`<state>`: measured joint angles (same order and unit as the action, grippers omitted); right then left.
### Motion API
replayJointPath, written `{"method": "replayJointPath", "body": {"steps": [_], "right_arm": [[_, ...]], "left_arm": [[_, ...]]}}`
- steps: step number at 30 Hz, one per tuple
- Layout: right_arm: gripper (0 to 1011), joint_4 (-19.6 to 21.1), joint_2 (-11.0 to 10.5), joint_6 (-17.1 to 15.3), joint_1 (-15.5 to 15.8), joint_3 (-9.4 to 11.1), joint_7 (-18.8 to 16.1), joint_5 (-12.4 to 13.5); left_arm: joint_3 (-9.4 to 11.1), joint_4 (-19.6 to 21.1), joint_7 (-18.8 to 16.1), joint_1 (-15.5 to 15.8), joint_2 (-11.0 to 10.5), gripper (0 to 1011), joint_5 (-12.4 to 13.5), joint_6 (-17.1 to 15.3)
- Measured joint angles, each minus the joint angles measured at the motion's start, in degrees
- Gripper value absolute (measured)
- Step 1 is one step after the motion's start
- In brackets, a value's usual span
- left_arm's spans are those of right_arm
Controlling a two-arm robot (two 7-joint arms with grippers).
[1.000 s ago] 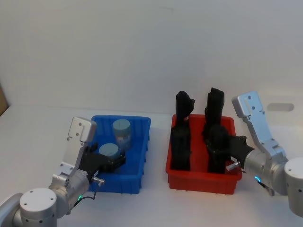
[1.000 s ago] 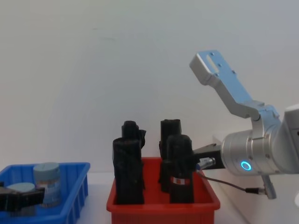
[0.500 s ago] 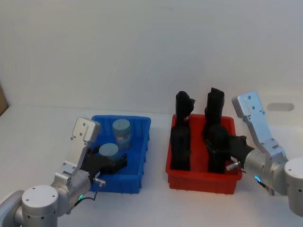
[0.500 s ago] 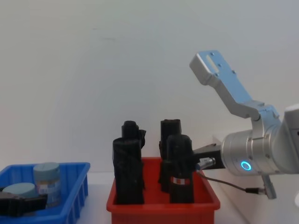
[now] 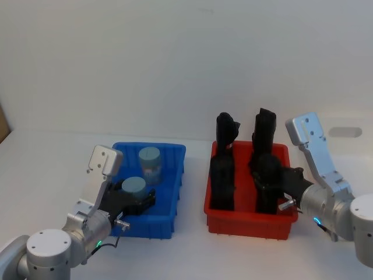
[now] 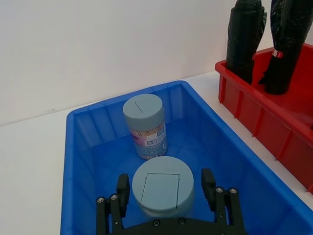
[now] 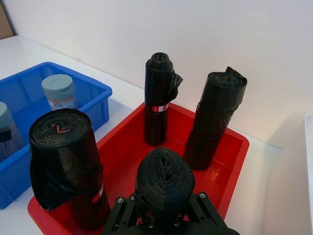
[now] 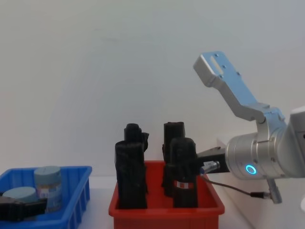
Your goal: Pick the cotton swabs from the blue box and place them into the white box.
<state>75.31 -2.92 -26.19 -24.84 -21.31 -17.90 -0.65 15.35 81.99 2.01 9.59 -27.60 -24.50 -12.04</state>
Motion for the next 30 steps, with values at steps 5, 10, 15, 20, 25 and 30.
{"method": "replayJointPath", "body": {"steps": [5,10,15,20,25,30], "right_arm": [[358,0.0,0.0,0.0,0.0,0.0,0.0,0.0],[358,0.0,0.0,0.0,0.0,0.0,0.0,0.0],[358,0.0,0.0,0.1,0.0,0.0,0.0,0.0],[358,1.0,-0.2,0.7,0.0,0.3,0.3,0.2],[358,2.7,-0.5,1.6,0.1,0.7,0.7,0.4],[358,5.3,-1.0,2.7,0.3,1.3,1.4,0.7]], "left_arm": [[0.0,0.1,0.0,-0.1,0.0,838,0.0,0.1],[-0.1,0.1,-0.1,-0.1,0.0,698,0.0,0.1],[-0.1,0.2,-0.1,-0.1,0.0,669,-0.1,0.2],[-0.1,0.2,-0.1,-0.2,0.0,669,-0.1,0.2],[-0.1,0.2,-0.2,-0.2,0.0,669,-0.1,0.2],[-0.1,0.2,-0.2,-0.2,0.0,669,-0.1,0.2]]}}
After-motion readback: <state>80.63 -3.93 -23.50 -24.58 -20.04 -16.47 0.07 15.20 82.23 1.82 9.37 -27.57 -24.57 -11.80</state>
